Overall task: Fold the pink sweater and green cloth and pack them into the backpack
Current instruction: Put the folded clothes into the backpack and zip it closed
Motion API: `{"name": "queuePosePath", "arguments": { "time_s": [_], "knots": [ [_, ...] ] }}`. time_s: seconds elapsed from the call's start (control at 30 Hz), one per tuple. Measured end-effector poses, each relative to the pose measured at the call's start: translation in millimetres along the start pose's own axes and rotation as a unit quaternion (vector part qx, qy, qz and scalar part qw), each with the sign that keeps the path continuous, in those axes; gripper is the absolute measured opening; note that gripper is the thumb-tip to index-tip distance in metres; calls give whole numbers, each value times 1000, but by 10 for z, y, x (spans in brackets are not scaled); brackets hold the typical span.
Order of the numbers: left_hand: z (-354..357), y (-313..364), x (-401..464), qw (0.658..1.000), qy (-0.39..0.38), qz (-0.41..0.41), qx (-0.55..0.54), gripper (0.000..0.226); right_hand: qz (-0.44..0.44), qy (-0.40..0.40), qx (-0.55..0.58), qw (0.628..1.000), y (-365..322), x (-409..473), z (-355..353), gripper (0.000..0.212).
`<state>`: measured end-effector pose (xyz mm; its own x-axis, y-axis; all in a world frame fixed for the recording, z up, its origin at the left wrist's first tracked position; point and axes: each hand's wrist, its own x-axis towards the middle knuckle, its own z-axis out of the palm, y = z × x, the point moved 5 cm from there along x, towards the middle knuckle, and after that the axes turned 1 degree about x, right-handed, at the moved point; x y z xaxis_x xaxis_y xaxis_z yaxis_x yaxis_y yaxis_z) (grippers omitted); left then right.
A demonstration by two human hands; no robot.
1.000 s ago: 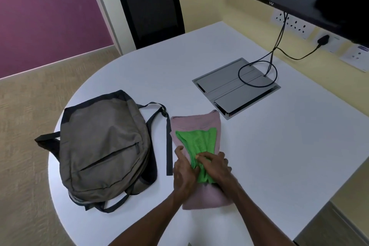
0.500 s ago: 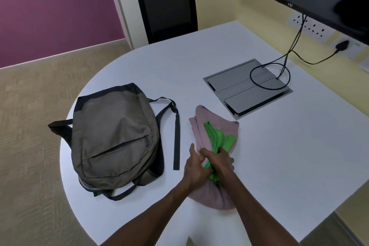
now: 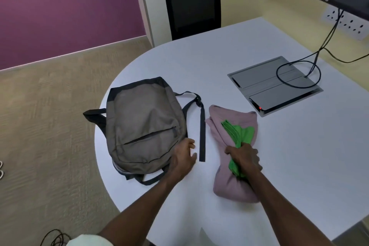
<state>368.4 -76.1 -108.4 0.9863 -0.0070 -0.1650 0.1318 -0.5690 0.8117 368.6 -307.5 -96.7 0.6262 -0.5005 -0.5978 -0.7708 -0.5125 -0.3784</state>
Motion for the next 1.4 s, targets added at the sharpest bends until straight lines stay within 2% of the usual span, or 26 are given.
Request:
{"name": "queuePosePath", "arguments": {
  "time_s": [0.07, 0.1, 0.17, 0.23, 0.3, 0.4, 0.5, 0.6, 0.73, 0.87, 1.0, 1.17, 1.33, 1.4],
  "knots": [
    [-266, -207, -46, 979, 66, 79, 176, 45, -10, 1, 17, 1000, 42, 15, 38, 59],
    [-382, -318, -82, 964, 83, 87, 238, 54, -16, 2, 28, 999, 75, 36, 72, 61],
    [-577, -533, -146, 951, 95, 50, 290, 64, -23, 2, 47, 999, 157, 62, 154, 64],
    [-674, -712, -158, 947, 74, 35, 309, 49, -37, 4, 55, 998, 177, -6, 203, 62],
    [-734, -785, -164, 940, 46, 65, 331, 31, -57, 9, 60, 997, 95, -218, 197, 56],
    [-867, -698, -182, 952, 42, 111, 283, 22, -99, 18, 66, 993, -75, -513, 171, 45],
    [-1171, -589, -61, 980, 112, 35, 158, 26, -152, 15, 60, 986, -229, -726, 150, 42],
    [-1575, -455, 212, 981, 168, 5, 98, 26, -208, 15, 33, 977, -384, -950, 126, 35],
    [-2113, -206, 616, 982, 150, 7, 114, 36, -266, 19, -14, 964, -599, -1275, 142, 40],
    [-2404, 103, 864, 984, 121, 72, 110, 33, -297, 0, -62, 953, -734, -1480, 304, 42],
    [-2621, 443, 982, 971, 136, 126, 150, 33, -313, -30, -125, 941, -828, -1605, 577, 49],
    [-2733, 813, 1105, 958, 119, 184, 187, 32, -301, -46, -169, 937, -1101, -1723, 950, 38],
    [-2840, 1010, 1251, 943, 102, 219, 231, 36, -265, -51, -175, 947, -1534, -1700, 1194, 42],
    [-2869, 1034, 1261, 941, 100, 220, 238, 38, -260, -40, -182, 948, -1729, -1689, 1251, 50]
  ]
}}
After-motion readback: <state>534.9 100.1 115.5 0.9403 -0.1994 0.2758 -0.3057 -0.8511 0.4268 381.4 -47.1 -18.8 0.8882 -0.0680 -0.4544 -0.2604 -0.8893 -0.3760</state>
